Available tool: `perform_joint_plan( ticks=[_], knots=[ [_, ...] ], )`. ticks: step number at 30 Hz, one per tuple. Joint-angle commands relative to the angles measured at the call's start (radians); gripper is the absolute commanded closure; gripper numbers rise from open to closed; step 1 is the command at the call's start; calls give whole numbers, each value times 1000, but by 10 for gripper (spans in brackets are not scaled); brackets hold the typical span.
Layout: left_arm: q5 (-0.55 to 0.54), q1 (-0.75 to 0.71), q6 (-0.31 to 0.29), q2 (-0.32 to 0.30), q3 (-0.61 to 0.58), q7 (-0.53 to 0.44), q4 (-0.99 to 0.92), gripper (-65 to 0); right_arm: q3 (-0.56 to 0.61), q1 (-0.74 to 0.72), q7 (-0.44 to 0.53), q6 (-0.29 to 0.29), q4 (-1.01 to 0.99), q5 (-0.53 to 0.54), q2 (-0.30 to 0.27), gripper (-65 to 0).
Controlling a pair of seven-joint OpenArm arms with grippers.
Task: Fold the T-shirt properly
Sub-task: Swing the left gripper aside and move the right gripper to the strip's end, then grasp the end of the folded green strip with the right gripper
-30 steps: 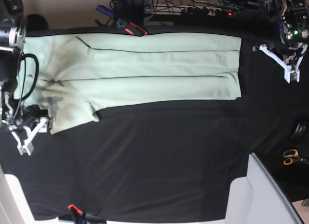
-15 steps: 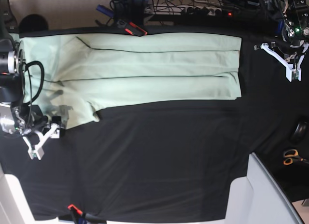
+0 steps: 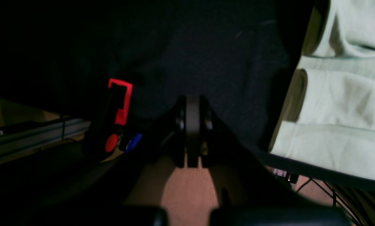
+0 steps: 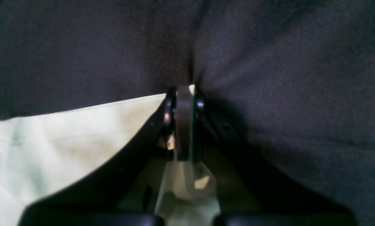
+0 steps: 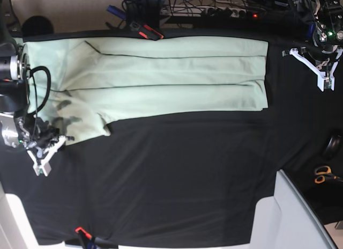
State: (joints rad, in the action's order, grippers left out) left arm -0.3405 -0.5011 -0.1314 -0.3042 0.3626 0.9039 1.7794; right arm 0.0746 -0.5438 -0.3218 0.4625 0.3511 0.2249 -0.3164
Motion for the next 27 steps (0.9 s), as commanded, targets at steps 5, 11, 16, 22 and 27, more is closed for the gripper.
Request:
perform_joint_plan(
  ticks=[5, 11, 16, 22, 27],
  knots=[
    [2, 19, 5, -13, 3, -9, -16, 0, -12, 101, -119, 5, 285, 8, -16, 0],
    [2, 32, 5, -16, 2, -9, -33, 0, -140, 267, -333, 3, 642, 5, -11, 0],
    [2, 58, 5, -17, -1, -10, -37, 0, -190, 406, -469, 3, 919, 9, 0, 0],
    [2, 77, 5, -16, -3, -9, -37, 0, -255, 555, -593, 3, 1146, 5, 66, 0],
    [2, 89, 5, -17, -3, -6, -37, 0, -259, 670, -610, 3, 1276, 5, 115, 0]
  ],
)
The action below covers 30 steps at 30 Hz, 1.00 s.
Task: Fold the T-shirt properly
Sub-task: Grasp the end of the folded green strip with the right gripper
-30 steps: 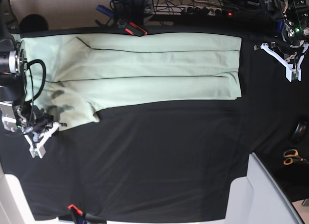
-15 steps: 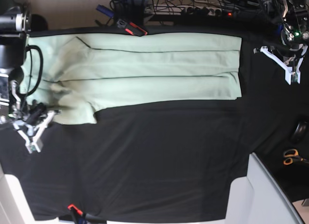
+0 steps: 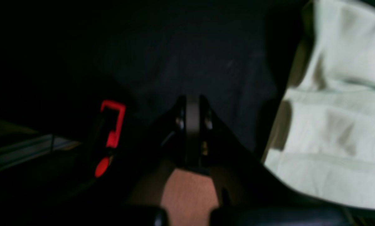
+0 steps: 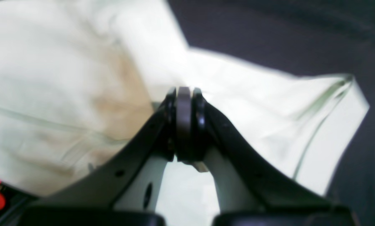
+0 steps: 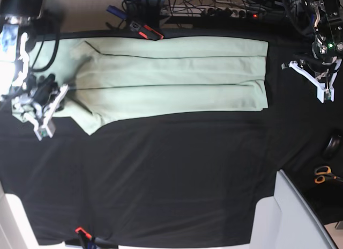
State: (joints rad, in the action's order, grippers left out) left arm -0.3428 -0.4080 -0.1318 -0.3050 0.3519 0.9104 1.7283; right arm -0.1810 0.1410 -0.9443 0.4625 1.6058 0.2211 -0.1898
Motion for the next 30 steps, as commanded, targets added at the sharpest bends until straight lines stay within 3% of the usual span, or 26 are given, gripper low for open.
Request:
perform_joint_plan(
  ticks=[1, 15, 30],
  knots=[
    [4, -4, 5, -16, 8, -12, 14, 0, -4, 6, 12, 3, 40, 8, -3, 0],
    [4, 14, 5, -21, 6, -12, -35, 0, -4, 231, 12, 3, 224, 8, 28, 0],
    [6, 17, 5, -21, 6, -10, -35, 0, 2, 303, 23, 3, 221, 10, 28, 0]
  ],
)
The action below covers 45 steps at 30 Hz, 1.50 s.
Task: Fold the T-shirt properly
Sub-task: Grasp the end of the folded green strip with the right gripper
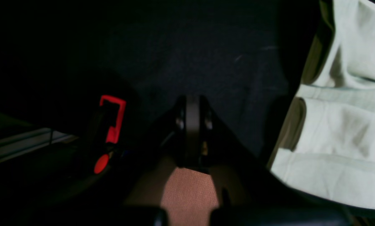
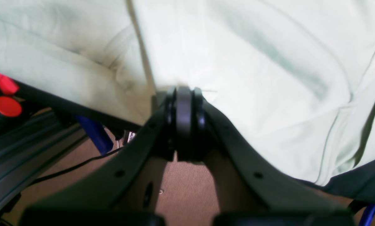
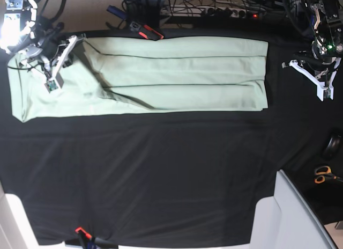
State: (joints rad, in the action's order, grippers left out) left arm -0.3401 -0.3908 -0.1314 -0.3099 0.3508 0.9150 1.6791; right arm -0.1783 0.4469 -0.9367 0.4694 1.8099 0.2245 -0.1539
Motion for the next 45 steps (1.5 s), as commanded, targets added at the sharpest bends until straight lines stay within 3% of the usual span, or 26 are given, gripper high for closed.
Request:
perform_joint_plan(
  ticks=[1, 11, 13, 19, 22, 26, 28, 30, 32, 33, 35, 37, 45],
  knots=[
    [3, 0, 5, -16, 8, -15, 14, 0, 0, -6, 15, -4, 17, 6, -8, 0],
    [3, 0, 5, -16, 8, -15, 14, 0, -3, -32, 12, -4, 4, 5, 14, -17],
    [3, 0, 5, -16, 8, -15, 14, 0, -5, -36, 6, -4, 8, 5, 24, -75],
    [3, 0, 5, -16, 12, -15, 14, 0, -22, -32, 5, -4, 44, 5, 26, -358],
    [3, 0, 5, -16, 14, -15, 14, 0, -68, -30, 5, -4, 84, 6, 29, -400],
    [3, 0, 5, -16, 14, -15, 13, 0, -73, -30, 5, 4, 106, 8, 29, -398],
    [3, 0, 5, -16, 11, -15, 13, 0, -45, -32, 5, 4, 101, 9, 32, -354],
    [3, 2, 5, -16, 11, -15, 13, 0, 18, -38, 5, 4, 101, 9, 33, -221],
    [3, 2, 5, -16, 9, -15, 13, 0, 84, -59, 5, 2, 98, 9, 33, -41],
    [3, 2, 5, -16, 9, -15, 13, 0, 110, -70, 5, -2, 90, 9, 33, 0],
    [3, 2, 5, -16, 9, -15, 13, 0, 156, -95, 6, -2, 60, 9, 33, -22],
    [3, 2, 5, -16, 14, -15, 13, 0, 181, -122, 6, -2, 24, 9, 35, -4],
    [3, -1, 5, -16, 18, -15, 13, 0, 178, -214, 6, -2, -101, 6, 52, 0]
  ],
)
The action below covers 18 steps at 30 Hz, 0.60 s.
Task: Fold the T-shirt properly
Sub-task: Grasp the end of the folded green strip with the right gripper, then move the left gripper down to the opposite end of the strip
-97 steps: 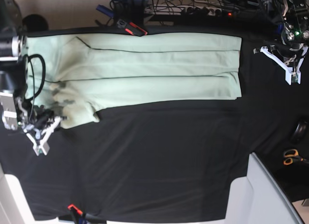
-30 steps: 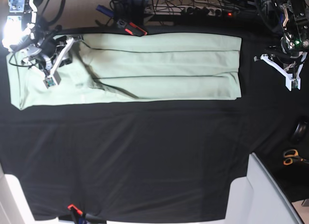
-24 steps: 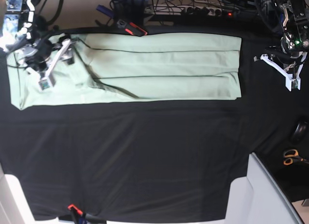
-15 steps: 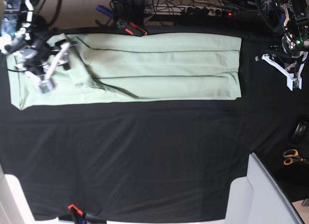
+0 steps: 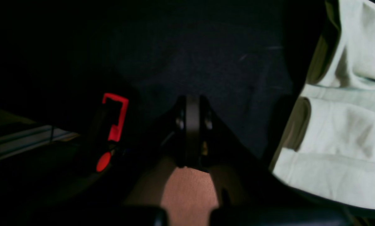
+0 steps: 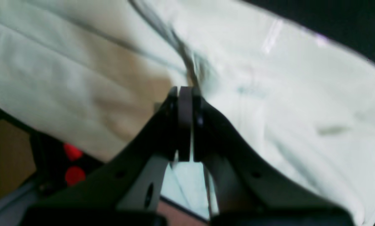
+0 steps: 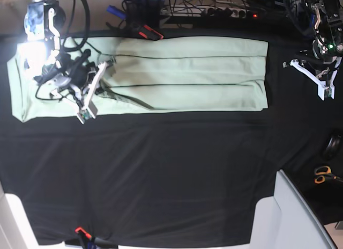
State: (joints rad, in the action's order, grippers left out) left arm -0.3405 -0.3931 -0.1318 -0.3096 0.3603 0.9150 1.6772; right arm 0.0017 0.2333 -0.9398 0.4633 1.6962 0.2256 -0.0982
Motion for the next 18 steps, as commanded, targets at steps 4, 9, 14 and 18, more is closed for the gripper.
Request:
perform_joint_plan(
  ticks=[4, 9, 14, 18],
  knots=[
    [4, 3, 5, -13, 9, -15, 14, 0, 5, -28, 14, 4, -11, 5, -1, 0],
    [4, 3, 5, -13, 9, -15, 14, 0, 1, -94, 18, 4, -152, 5, 1, 0],
    [4, 3, 5, -15, 9, -15, 14, 0, 5, -137, 83, 4, -259, 4, -2, 0],
    [2, 3, 5, -12, 9, -18, 14, 0, 5, -162, 95, 4, -338, 4, -7, 0]
  ],
)
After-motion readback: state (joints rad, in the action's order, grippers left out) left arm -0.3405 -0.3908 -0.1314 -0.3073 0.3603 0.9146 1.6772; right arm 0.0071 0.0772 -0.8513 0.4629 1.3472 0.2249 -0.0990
